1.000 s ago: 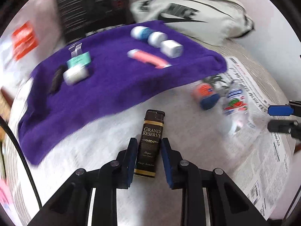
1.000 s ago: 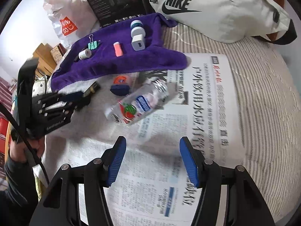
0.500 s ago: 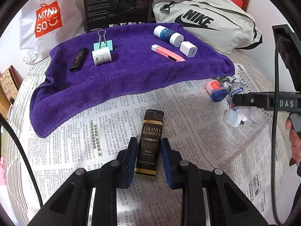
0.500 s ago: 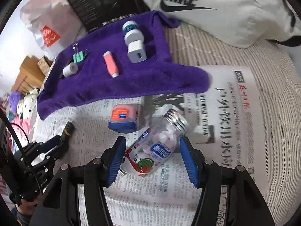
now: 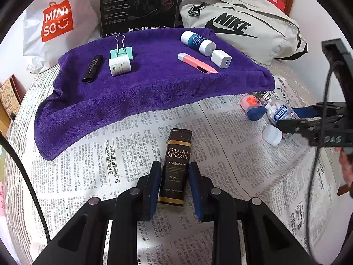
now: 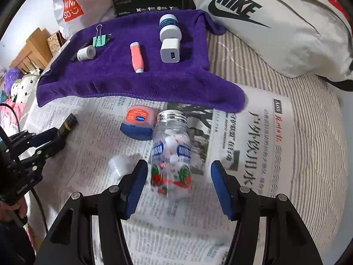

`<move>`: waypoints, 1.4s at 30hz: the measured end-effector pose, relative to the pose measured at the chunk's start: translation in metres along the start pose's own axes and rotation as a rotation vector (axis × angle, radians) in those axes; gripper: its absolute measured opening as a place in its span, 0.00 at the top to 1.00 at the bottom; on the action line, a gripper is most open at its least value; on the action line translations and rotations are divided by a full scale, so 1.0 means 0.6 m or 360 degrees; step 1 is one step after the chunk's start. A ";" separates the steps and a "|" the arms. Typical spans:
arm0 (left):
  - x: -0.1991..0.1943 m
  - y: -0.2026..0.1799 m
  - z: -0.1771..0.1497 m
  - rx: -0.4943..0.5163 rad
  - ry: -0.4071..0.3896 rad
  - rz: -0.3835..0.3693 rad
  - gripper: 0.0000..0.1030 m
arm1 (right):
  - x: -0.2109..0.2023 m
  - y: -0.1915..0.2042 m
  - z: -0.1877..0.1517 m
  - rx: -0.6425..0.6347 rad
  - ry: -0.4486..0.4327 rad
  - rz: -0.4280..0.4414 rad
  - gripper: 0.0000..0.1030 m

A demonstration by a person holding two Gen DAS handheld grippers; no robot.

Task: Organize rigid objects
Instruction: 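Grasp the clear watermelon-label candy jar with the right gripper while the left holds the bottle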

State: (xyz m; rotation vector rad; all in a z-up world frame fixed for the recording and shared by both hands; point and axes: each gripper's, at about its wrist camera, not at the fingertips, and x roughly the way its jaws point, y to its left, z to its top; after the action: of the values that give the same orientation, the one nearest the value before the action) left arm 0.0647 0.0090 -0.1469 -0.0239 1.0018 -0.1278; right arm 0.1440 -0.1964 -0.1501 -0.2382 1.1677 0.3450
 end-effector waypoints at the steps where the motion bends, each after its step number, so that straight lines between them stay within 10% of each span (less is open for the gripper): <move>1: 0.000 0.001 0.000 -0.0009 0.0000 -0.0002 0.76 | 0.004 0.005 0.000 -0.0014 -0.0002 -0.0019 0.43; 8: 0.001 -0.006 -0.002 0.0001 -0.0014 0.0050 0.76 | 0.009 0.021 -0.015 -0.0061 -0.0066 -0.0049 0.60; 42: -0.029 0.005 0.016 -0.0051 -0.0053 0.0027 0.78 | -0.047 -0.020 -0.034 0.0006 -0.0205 0.0198 0.60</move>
State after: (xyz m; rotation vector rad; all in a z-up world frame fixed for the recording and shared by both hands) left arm 0.0637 0.0137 -0.1275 -0.0470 0.9708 -0.0955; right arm 0.1214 -0.2185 -0.1317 -0.1382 1.0580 0.4608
